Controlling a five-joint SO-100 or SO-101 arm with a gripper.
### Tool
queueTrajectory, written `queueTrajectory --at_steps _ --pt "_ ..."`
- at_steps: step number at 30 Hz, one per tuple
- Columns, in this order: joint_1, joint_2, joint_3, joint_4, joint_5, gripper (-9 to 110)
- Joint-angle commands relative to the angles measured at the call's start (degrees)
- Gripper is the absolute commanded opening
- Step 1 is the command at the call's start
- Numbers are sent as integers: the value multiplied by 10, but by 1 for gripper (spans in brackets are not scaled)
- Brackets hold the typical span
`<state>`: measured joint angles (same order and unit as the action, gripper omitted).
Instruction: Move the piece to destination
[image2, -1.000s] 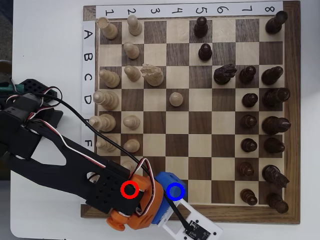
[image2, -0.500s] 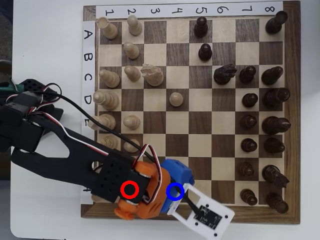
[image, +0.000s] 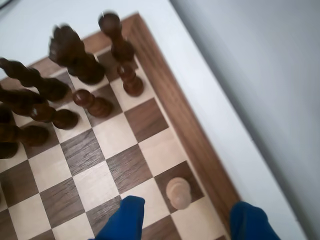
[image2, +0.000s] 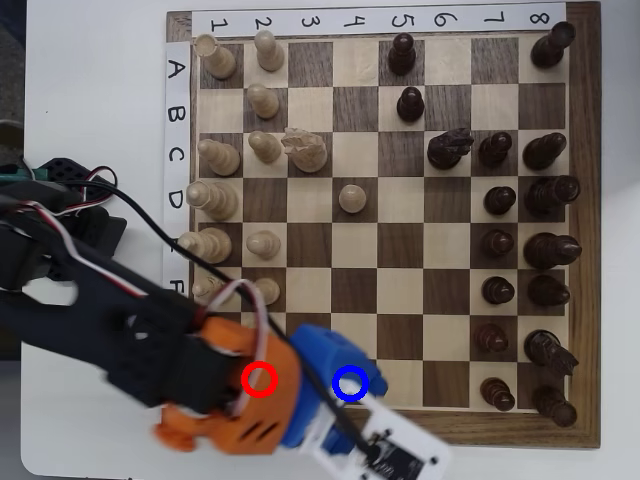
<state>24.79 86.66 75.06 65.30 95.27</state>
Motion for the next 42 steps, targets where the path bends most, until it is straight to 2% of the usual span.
queueTrajectory --at_steps 1,10,14,23,30,34,42 --pt "50 268 -90 6 -138 18" --pt "172 452 96 -141 -460 0" --pt "258 539 189 -171 -600 0" --pt "504 729 410 -239 -829 0" --pt "622 803 578 -271 -904 0" --pt "658 849 684 -320 -927 0" --pt "702 951 867 -317 -962 0"
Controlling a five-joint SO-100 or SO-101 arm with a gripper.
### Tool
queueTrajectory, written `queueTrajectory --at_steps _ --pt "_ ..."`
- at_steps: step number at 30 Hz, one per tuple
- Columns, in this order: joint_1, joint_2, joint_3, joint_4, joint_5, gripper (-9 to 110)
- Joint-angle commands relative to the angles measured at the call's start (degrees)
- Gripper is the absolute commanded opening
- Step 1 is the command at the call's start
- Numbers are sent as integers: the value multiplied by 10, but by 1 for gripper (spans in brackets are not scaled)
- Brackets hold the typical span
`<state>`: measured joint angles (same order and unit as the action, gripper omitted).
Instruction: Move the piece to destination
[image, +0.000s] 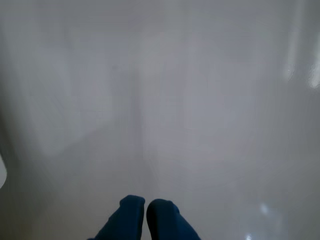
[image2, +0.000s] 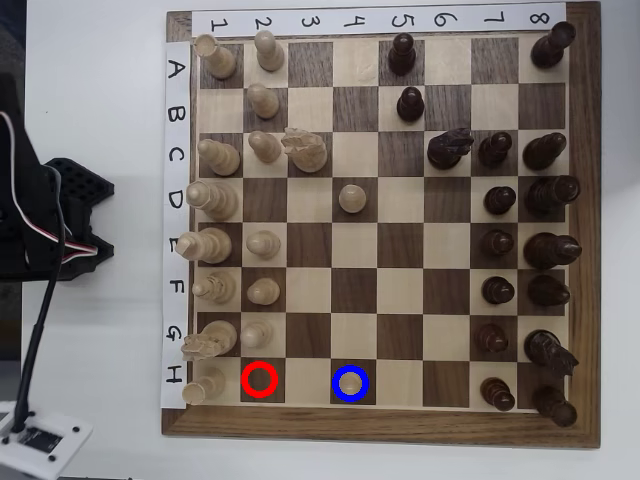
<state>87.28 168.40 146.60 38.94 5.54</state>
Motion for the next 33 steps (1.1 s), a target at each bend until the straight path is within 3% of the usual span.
queueTrajectory --at_steps 1,13,33 --pt "78 150 171 -50 -65 0" --pt "83 278 293 115 -51 0" --pt "91 279 355 128 -106 0"
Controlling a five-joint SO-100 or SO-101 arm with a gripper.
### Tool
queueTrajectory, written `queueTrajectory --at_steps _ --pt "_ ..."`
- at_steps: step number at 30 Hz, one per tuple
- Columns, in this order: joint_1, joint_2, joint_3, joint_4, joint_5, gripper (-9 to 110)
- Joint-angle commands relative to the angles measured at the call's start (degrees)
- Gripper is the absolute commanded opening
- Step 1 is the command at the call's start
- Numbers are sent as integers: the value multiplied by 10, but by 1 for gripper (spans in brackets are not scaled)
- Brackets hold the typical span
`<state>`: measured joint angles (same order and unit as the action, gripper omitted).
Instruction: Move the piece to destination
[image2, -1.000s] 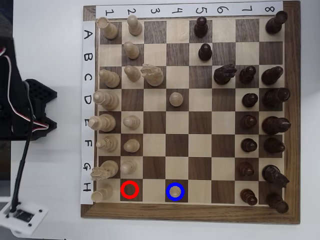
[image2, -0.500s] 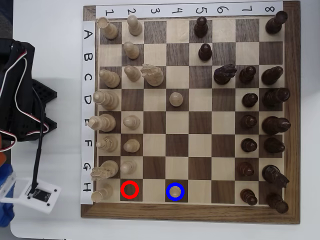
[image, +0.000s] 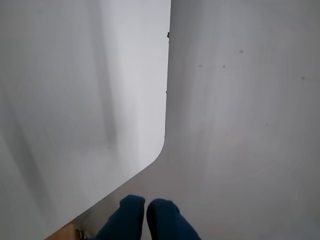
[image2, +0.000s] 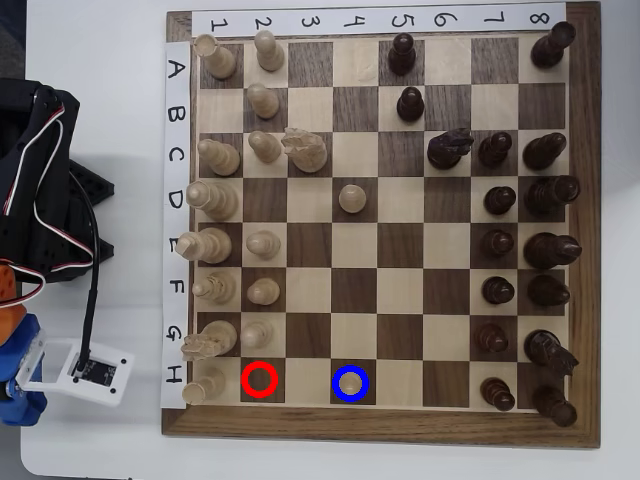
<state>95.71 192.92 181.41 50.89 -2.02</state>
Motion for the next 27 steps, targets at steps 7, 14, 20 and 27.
queueTrajectory --at_steps 7,14,20,27 --pt "12 34 -14 87 -64 0" --pt "19 34 -23 117 -18 0" --pt "24 34 -22 112 -7 0" --pt "24 34 -22 112 -1 0"
